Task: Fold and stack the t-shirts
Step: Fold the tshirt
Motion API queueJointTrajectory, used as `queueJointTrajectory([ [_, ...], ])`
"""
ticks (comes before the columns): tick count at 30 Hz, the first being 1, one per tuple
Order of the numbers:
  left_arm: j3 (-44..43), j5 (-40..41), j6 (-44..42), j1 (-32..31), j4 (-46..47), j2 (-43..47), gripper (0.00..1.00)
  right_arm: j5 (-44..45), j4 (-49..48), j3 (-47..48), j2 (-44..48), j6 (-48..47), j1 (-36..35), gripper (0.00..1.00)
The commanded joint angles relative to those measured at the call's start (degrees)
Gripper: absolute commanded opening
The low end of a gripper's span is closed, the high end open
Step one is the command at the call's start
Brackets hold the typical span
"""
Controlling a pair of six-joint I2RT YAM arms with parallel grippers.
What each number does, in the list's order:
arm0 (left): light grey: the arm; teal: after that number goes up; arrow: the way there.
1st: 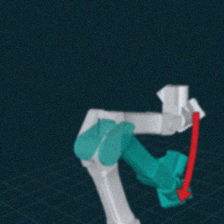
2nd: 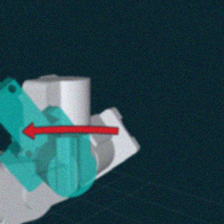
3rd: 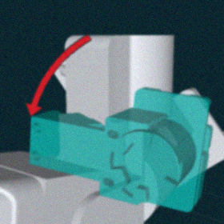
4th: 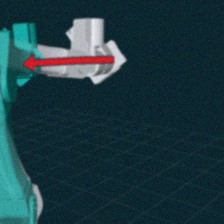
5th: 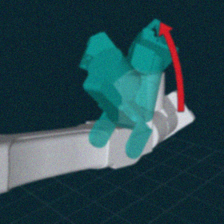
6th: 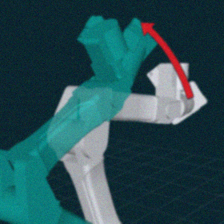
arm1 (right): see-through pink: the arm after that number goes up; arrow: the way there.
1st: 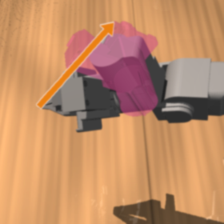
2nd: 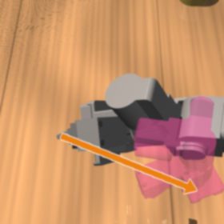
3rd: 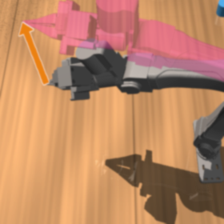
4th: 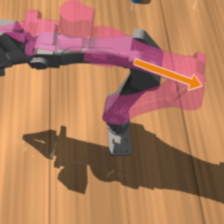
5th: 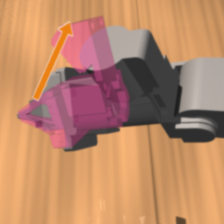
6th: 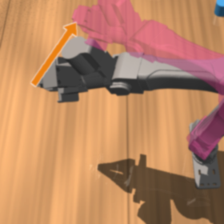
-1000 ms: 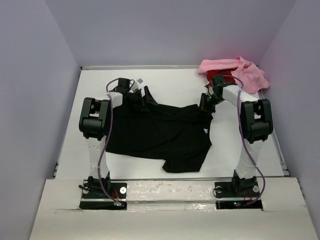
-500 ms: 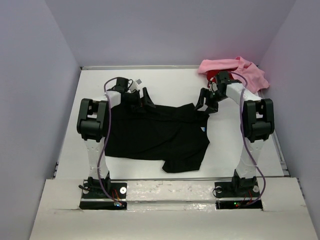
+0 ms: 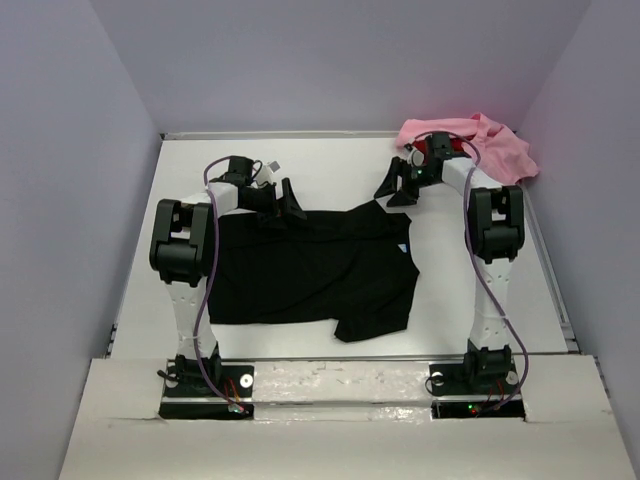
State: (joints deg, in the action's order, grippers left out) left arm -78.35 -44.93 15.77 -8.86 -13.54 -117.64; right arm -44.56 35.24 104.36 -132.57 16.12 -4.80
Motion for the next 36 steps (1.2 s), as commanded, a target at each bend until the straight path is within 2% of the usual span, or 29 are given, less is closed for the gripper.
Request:
queueJointTrajectory([
  [1,0.30,1.95,-1.35,0.34,-4.39,2.24,0.99,-4.31,-3.25,8.48,-3.91,-0.57,1.46,0.69],
  [5,-0.84,2.47,-1.97,0.34,-5.97,2.42,0.99,-3.88,1.83,16.48,-7.87,-1.52,2.07,0.69],
  [11,-1.81,2.83,-1.88,0.34,-6.67,2.77,0.99,-6.59,2.28,20.18,-10.86,-0.13,2.69,0.68],
  [17,-2.95,2.83,-1.71,0.34,-7.29,2.33,0.99,-8.70,3.78,19.05,-12.54,-0.73,2.69,0.65],
  [22,-3.74,2.74,-1.09,0.34,-7.03,1.72,0.99,-6.69,5.45,17.37,-12.27,-2.49,2.07,0.65],
  [36,-4.36,3.00,-1.27,0.25,-7.55,1.54,0.99,-1.77,11.07,18.87,-12.80,-6.10,-5.83,0.65],
])
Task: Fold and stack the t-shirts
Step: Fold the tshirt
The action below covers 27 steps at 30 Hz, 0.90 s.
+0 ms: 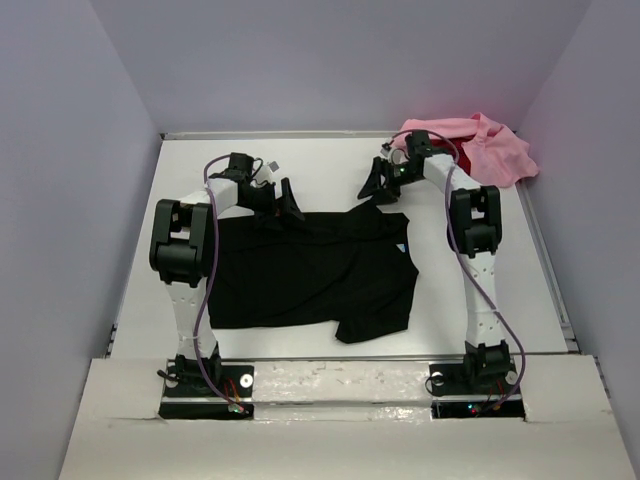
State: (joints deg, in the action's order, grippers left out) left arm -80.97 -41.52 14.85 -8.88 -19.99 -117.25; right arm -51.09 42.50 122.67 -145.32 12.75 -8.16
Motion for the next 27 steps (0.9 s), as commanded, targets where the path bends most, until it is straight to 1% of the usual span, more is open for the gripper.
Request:
queueJointTrajectory([
  [1,-1.82,-0.58,-0.26,0.27,-1.11,1.15,0.99,5.21,4.08,0.55,0.03,-2.91,-2.47,0.64],
  [3,-1.91,-0.58,-0.35,0.27,-1.19,1.15,0.99,6.26,4.34,0.64,-0.05,-2.82,-3.00,0.57],
  [5,-2.09,-0.58,-0.44,0.27,-1.37,1.24,0.99,7.14,4.87,0.81,-0.06,-2.91,-3.00,0.20],
  [6,-2.17,-0.50,-0.44,0.27,-1.46,1.24,0.99,7.93,5.05,0.73,0.12,-2.82,-3.00,0.00],
  [16,-1.56,-0.85,-0.70,0.27,-1.19,1.59,0.99,9.61,5.49,1.78,2.49,-3.17,-3.00,0.00],
  [20,-1.47,-0.85,-1.05,0.27,-1.46,1.68,0.99,8.20,5.93,1.70,3.46,-2.73,-3.00,0.00],
  [26,-1.03,-0.85,-1.05,0.27,-1.11,1.59,0.99,5.31,6.02,-2.61,7.41,-2.03,-3.00,0.00],
  [27,-0.95,-0.85,-1.05,0.27,-0.84,1.50,0.99,3.47,6.01,-3.31,8.55,-1.68,-3.00,0.00],
])
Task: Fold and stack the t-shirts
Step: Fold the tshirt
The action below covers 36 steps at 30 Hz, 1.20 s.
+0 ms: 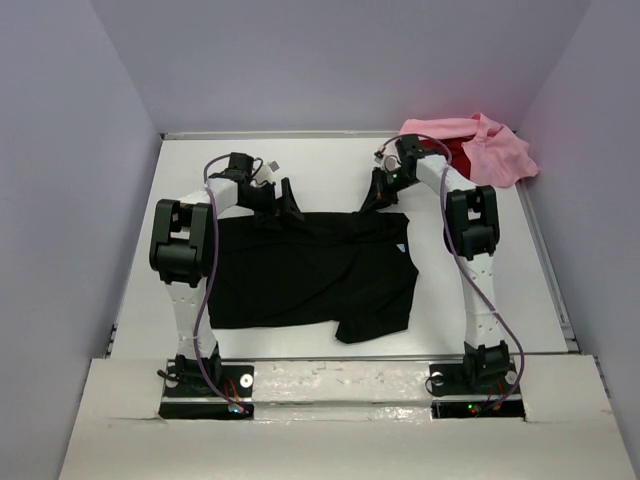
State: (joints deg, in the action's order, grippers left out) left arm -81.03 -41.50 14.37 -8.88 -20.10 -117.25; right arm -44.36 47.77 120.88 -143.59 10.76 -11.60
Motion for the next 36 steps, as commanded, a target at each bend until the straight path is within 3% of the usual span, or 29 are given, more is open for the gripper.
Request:
queueJointTrajectory([
  [1,-0.79,-0.95,-0.49,0.18,-0.65,1.50,0.99,-4.15,0.66,-2.66,7.27,0.40,0.43,0.00],
  [10,0.18,-1.04,-0.04,0.10,0.23,1.85,0.99,-3.89,-6.19,-13.03,16.59,-5.93,-1.94,0.00],
  [36,-1.76,-0.69,-0.57,0.01,-1.08,0.71,0.99,0.15,-1.10,-30.34,28.45,-6.28,-5.98,0.00],
])
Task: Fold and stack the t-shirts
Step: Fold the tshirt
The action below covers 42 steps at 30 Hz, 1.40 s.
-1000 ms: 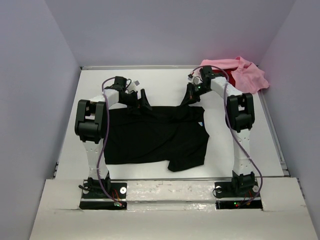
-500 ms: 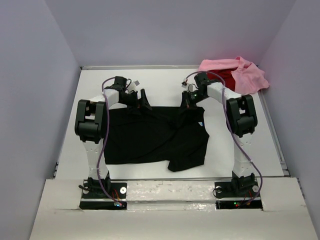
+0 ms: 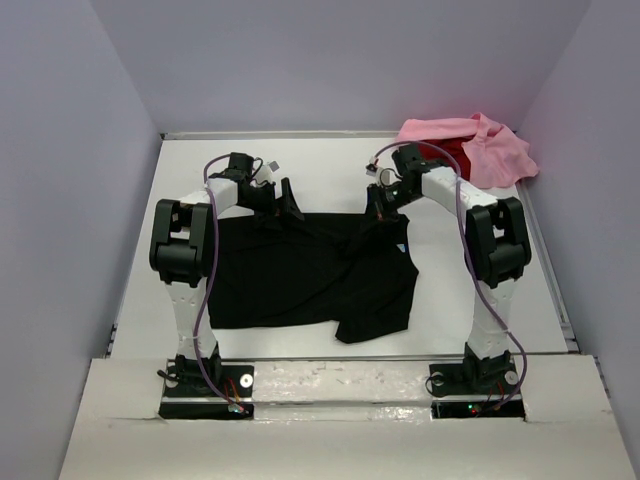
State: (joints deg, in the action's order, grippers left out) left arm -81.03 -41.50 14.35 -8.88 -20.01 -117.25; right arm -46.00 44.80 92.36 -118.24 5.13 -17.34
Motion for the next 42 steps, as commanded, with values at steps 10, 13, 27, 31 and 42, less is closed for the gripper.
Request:
queueJointTrajectory([
  [10,-2.90,-0.69,-0.55,0.01,-1.61,-0.08,0.99,3.98,4.07,-8.06,4.76,0.32,-0.76,0.00],
  [13,-3.25,-0.69,-0.81,0.01,-1.96,-0.26,0.99,4.95,4.07,-10.08,5.55,0.59,-1.29,0.00],
  [27,-6.24,-0.69,-1.08,0.01,-3.63,-1.58,0.99,18.83,4.42,-15.63,12.94,4.63,-1.82,0.91],
  [31,-6.94,-0.69,-1.25,0.01,-4.07,-1.93,0.99,18.40,4.68,-14.31,14.96,5.07,-1.82,0.91],
  [42,-7.56,-1.39,-1.78,0.01,-4.95,-1.75,0.99,15.33,-1.72,-12.20,10.23,7.88,-1.82,0.40],
])
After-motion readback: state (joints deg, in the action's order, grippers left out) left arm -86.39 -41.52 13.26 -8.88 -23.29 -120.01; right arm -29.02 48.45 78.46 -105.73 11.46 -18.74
